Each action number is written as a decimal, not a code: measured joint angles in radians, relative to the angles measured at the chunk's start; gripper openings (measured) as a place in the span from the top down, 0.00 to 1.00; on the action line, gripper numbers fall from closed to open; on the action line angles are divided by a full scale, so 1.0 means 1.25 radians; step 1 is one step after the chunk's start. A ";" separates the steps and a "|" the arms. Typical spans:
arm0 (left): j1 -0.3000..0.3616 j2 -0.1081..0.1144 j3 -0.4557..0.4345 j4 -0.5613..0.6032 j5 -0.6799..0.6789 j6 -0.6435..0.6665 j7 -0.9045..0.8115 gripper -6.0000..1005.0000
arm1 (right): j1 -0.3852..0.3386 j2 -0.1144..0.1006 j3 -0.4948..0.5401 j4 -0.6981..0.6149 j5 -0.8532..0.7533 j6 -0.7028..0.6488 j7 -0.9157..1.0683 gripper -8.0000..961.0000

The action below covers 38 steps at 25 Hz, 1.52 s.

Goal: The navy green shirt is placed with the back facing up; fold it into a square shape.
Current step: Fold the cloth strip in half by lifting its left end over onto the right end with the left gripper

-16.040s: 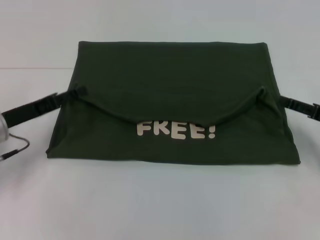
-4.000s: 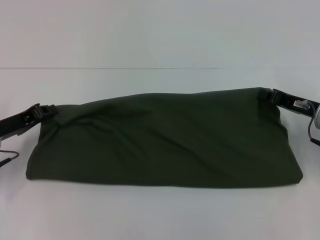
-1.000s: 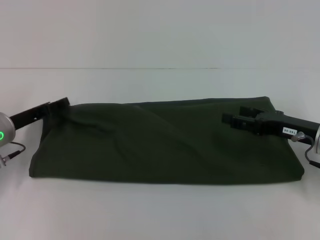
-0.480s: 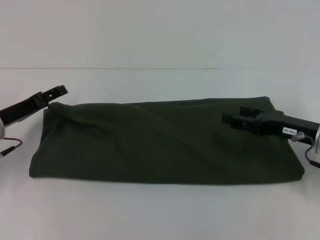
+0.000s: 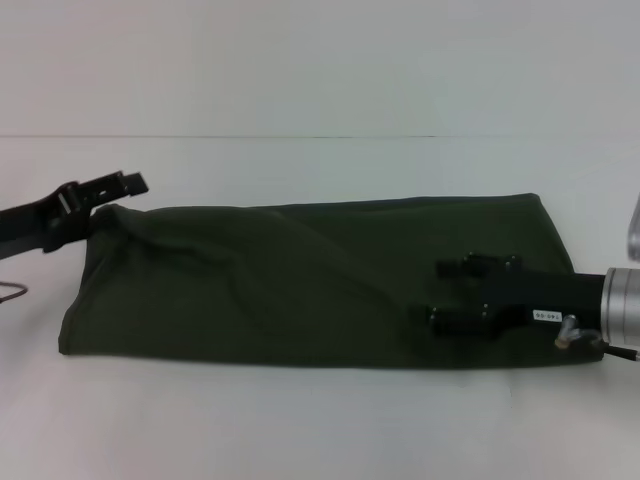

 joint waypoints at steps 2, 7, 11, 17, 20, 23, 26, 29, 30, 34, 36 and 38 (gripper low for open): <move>0.005 0.010 -0.002 0.006 0.030 0.016 -0.034 0.14 | -0.009 0.005 -0.027 -0.027 0.000 0.001 -0.021 0.08; 0.005 0.031 -0.011 0.015 0.114 0.046 -0.100 0.14 | -0.021 0.018 -0.042 -0.071 0.000 0.001 -0.065 0.08; 0.000 0.041 -0.013 0.035 0.167 0.047 -0.141 0.14 | -0.019 0.020 -0.048 -0.073 0.000 -0.003 -0.077 0.08; -0.020 0.049 -0.013 0.059 0.241 0.024 -0.160 0.14 | -0.024 0.020 -0.060 -0.078 -0.001 -0.003 -0.097 0.08; -0.031 0.053 -0.014 0.056 0.274 0.006 -0.167 0.14 | -0.026 0.020 -0.060 -0.079 -0.001 -0.003 -0.099 0.08; -0.032 0.051 -0.014 0.053 0.285 -0.016 -0.168 0.14 | -0.026 0.020 -0.060 -0.079 -0.001 -0.001 -0.106 0.08; -0.032 0.046 -0.010 0.050 0.286 -0.033 -0.168 0.14 | -0.027 0.020 -0.060 -0.080 -0.001 0.001 -0.108 0.08; -0.032 0.038 -0.007 0.048 0.287 -0.048 -0.165 0.14 | -0.027 0.021 -0.059 -0.080 -0.001 0.002 -0.108 0.08; -0.032 0.035 -0.004 0.048 0.287 -0.053 -0.163 0.14 | -0.027 0.021 -0.058 -0.080 -0.001 0.002 -0.108 0.08; -0.033 0.028 0.018 0.048 0.287 -0.087 -0.159 0.14 | -0.027 0.023 -0.056 -0.080 -0.001 0.004 -0.108 0.08; -0.033 0.025 0.027 0.048 0.288 -0.098 -0.159 0.14 | -0.027 0.024 -0.056 -0.080 -0.001 0.006 -0.108 0.08; -0.033 0.024 0.031 0.048 0.288 -0.103 -0.159 0.14 | -0.027 0.024 -0.055 -0.080 -0.001 0.006 -0.108 0.08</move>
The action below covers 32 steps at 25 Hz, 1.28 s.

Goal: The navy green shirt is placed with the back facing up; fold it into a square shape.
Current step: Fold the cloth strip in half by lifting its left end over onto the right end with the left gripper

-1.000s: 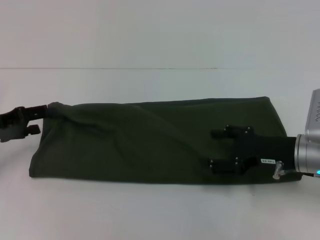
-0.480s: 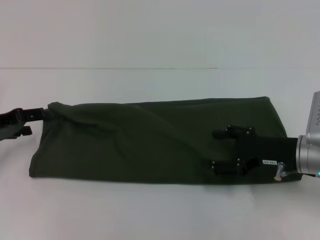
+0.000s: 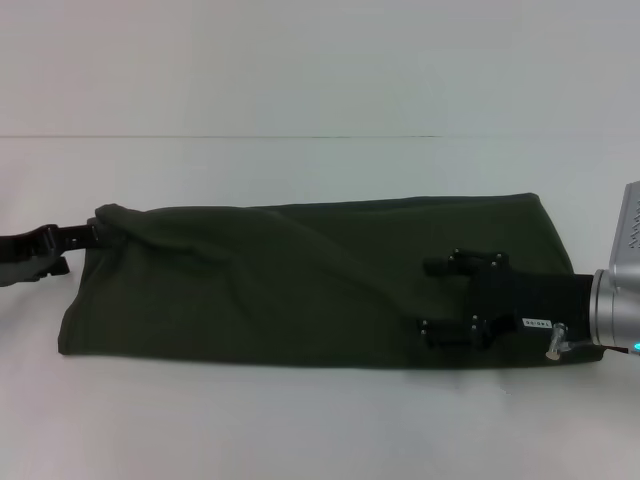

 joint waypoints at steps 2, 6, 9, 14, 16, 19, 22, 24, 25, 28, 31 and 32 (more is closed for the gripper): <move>0.000 0.000 0.007 0.000 0.000 -0.009 0.000 0.13 | 0.000 0.000 0.000 0.000 0.000 0.000 0.000 0.08; 0.001 -0.004 0.029 0.000 0.001 -0.034 0.001 0.13 | 0.000 0.000 0.000 0.000 0.000 0.003 0.000 0.08; 0.002 -0.011 0.038 0.000 0.001 -0.049 0.001 0.13 | 0.000 0.000 0.000 0.000 0.000 0.004 0.000 0.08; 0.001 -0.016 0.040 -0.001 0.001 -0.055 0.004 0.13 | 0.000 0.001 0.000 0.000 0.000 0.011 0.000 0.08; 0.000 -0.019 0.040 -0.001 0.001 -0.061 0.008 0.13 | 0.000 0.001 -0.001 0.000 0.000 0.013 0.000 0.08; 0.000 -0.027 0.040 -0.001 0.001 -0.073 0.014 0.13 | 0.001 0.001 -0.002 0.000 0.000 0.014 0.000 0.08; 0.000 -0.031 0.040 -0.001 0.001 -0.077 0.018 0.13 | 0.001 0.001 -0.002 0.000 0.000 0.014 0.001 0.08; 0.000 -0.033 0.040 -0.001 0.001 -0.081 0.019 0.13 | 0.001 0.001 -0.002 0.000 0.000 0.014 0.001 0.08; 0.000 -0.034 0.040 -0.001 0.001 -0.083 0.020 0.13 | 0.001 0.001 -0.003 0.000 0.000 0.014 0.002 0.08; 0.000 -0.037 0.040 -0.001 0.001 -0.087 0.020 0.13 | 0.001 0.001 -0.003 0.000 0.000 0.014 0.002 0.08; 0.000 -0.040 0.040 -0.001 0.001 -0.091 0.021 0.13 | 0.001 0.001 -0.003 0.000 0.000 0.015 0.002 0.08; 0.000 -0.041 0.040 -0.001 0.001 -0.092 0.023 0.13 | 0.001 0.001 -0.003 0.000 0.000 0.015 0.003 0.08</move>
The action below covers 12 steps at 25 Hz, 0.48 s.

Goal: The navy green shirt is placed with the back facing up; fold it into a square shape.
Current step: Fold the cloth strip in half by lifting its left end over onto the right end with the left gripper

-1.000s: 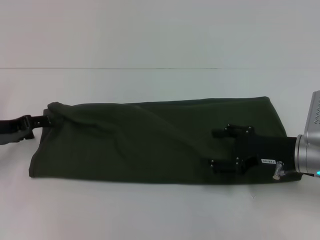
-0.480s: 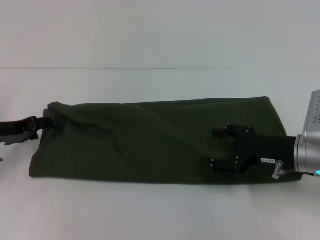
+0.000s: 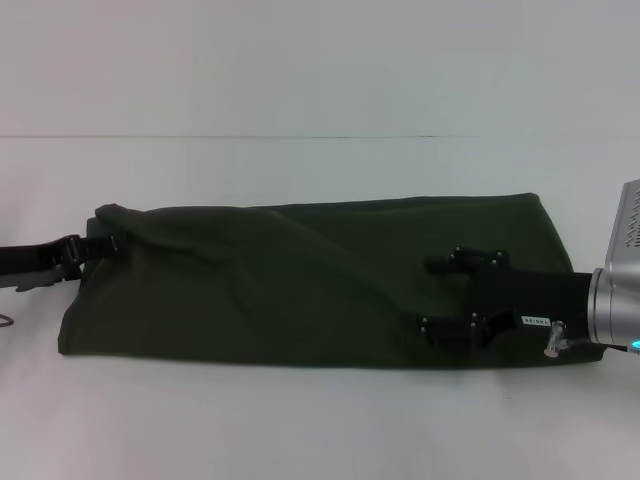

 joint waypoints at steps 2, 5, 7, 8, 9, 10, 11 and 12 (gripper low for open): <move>0.000 -0.001 0.000 0.000 0.000 -0.002 0.004 0.13 | 0.000 0.000 0.000 0.000 0.000 0.000 0.000 0.08; 0.000 -0.002 -0.001 0.000 0.000 -0.003 0.005 0.13 | 0.000 0.000 0.000 0.000 0.000 0.000 0.000 0.08; 0.000 -0.002 -0.001 -0.001 0.000 -0.003 0.005 0.13 | 0.000 0.000 0.000 0.001 0.000 0.000 0.000 0.08; 0.000 -0.002 -0.002 -0.001 0.000 -0.006 0.005 0.13 | 0.000 0.000 0.000 0.001 0.000 0.000 0.000 0.08; 0.000 -0.001 -0.002 -0.001 0.000 -0.007 0.005 0.13 | -0.001 0.000 0.000 0.001 0.000 0.000 0.001 0.08; 0.000 -0.001 -0.003 -0.001 0.000 -0.008 0.005 0.13 | -0.001 0.000 0.000 0.001 0.000 0.000 0.001 0.08; 0.000 -0.001 -0.004 0.000 0.000 -0.007 0.005 0.13 | -0.001 0.000 0.000 0.001 0.000 0.000 0.001 0.08; 0.001 -0.001 -0.005 0.000 -0.001 -0.003 0.003 0.13 | -0.001 0.000 0.001 0.001 0.000 0.000 0.001 0.08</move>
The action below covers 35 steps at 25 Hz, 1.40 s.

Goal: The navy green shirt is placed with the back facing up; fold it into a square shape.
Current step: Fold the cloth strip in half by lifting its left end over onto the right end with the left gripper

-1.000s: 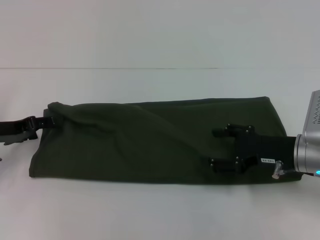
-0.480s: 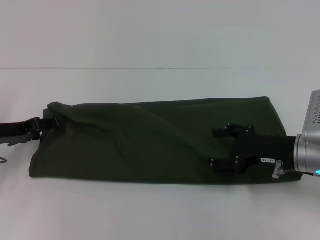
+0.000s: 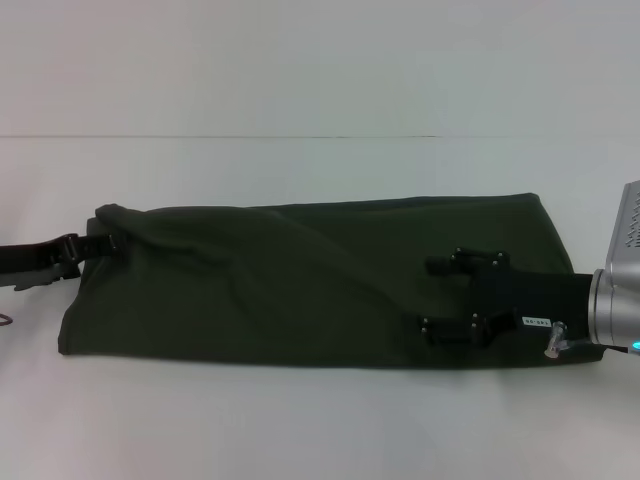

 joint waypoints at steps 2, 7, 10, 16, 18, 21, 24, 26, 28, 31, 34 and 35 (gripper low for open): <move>-0.001 0.003 -0.005 0.001 -0.003 0.019 -0.003 0.14 | 0.000 0.000 0.001 0.000 0.000 0.000 0.001 0.08; -0.010 0.007 -0.010 -0.002 0.000 0.049 -0.004 0.14 | 0.000 0.000 0.001 -0.001 0.000 0.000 0.002 0.08; -0.012 0.003 -0.006 -0.002 0.000 0.051 -0.005 0.13 | 0.000 0.000 0.001 -0.001 0.000 0.000 0.002 0.08; -0.015 0.002 -0.003 -0.004 0.001 0.042 -0.002 0.13 | 0.000 0.000 -0.001 -0.001 0.000 0.004 0.002 0.08; -0.015 0.002 -0.003 -0.006 0.002 0.037 -0.002 0.13 | 0.000 0.000 -0.003 -0.001 0.000 0.007 0.002 0.08; -0.015 0.002 -0.003 -0.007 0.002 0.035 -0.007 0.13 | 0.001 0.000 -0.003 0.000 0.000 0.008 0.002 0.08; -0.018 0.003 -0.003 -0.011 0.002 0.046 -0.023 0.14 | 0.001 0.000 -0.003 0.000 0.000 0.009 0.002 0.08; -0.025 0.006 -0.001 -0.019 0.002 0.058 -0.033 0.14 | 0.001 0.000 -0.003 0.000 0.000 0.009 0.002 0.08; -0.031 0.008 0.002 -0.028 0.002 0.062 -0.035 0.14 | 0.002 0.000 -0.003 0.000 0.000 0.009 0.002 0.08; -0.035 0.008 0.005 -0.033 0.002 0.062 -0.035 0.14 | 0.003 0.000 -0.003 0.000 0.000 0.009 0.002 0.08; -0.035 0.009 0.005 -0.034 0.002 0.058 -0.035 0.14 | 0.002 0.000 -0.003 0.000 0.000 0.009 0.002 0.08; -0.034 0.009 0.003 -0.034 0.001 0.056 -0.035 0.14 | 0.002 0.000 -0.003 0.000 0.000 0.009 0.002 0.08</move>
